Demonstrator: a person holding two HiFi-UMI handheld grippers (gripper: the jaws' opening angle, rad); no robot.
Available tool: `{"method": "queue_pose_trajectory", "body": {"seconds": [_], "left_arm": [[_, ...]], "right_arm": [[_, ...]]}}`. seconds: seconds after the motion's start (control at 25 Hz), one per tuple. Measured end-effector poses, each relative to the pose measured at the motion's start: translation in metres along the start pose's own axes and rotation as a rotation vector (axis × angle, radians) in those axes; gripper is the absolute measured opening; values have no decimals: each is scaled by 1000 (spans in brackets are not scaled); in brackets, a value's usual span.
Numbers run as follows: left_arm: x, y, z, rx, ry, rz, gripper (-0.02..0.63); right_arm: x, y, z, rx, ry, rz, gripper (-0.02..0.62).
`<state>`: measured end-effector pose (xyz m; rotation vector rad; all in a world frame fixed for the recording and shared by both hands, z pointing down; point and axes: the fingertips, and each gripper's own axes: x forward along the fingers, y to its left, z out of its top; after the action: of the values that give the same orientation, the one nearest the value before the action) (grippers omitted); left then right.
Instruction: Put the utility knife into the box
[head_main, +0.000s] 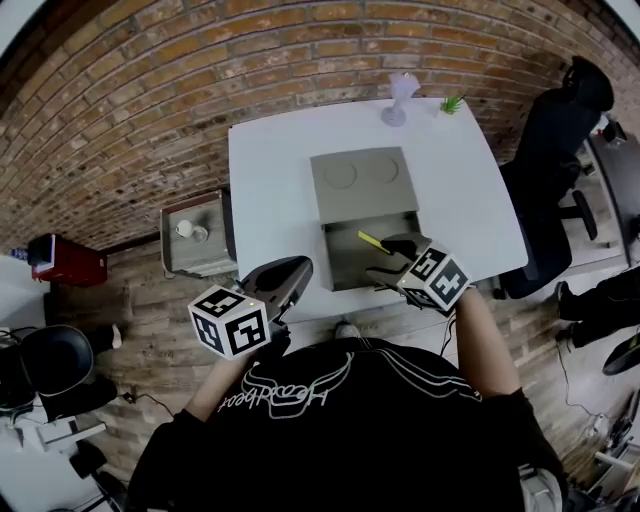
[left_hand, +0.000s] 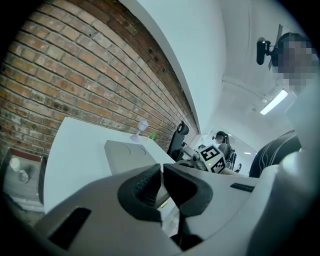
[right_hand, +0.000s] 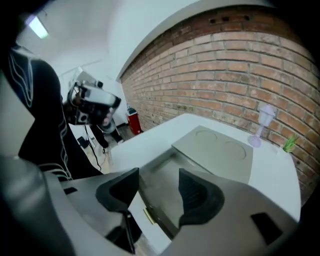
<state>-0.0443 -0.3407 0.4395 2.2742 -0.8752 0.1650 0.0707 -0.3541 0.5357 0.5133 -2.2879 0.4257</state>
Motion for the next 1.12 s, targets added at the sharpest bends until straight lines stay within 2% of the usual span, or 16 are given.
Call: {"method": "queue_pose_trajectory", "body": {"seconds": [0.2,0.28,0.36,0.48,0.88,1.12], "left_arm": [[-14,-17,3,15,5,-31,41],[-18,-23,3,21,7,-47,41],[-23,-30,2,24,6,-68,41],[-30,-43,0,34,4,-107,41],[-56,-71,-4,88,-33,-219,41],[-60,-89,-14,112,-27,-272,41]], "right_arm": [[-52,58,62,128,-363,173,199],[-70,81,79,149,-461,245,137],[-82,99,86,149,-509,282,90],[-94,111,89,157,-567,251,3],[-108,136,94,292,-719,179,2],[-123,145,89,329,-779,112,2]]}}
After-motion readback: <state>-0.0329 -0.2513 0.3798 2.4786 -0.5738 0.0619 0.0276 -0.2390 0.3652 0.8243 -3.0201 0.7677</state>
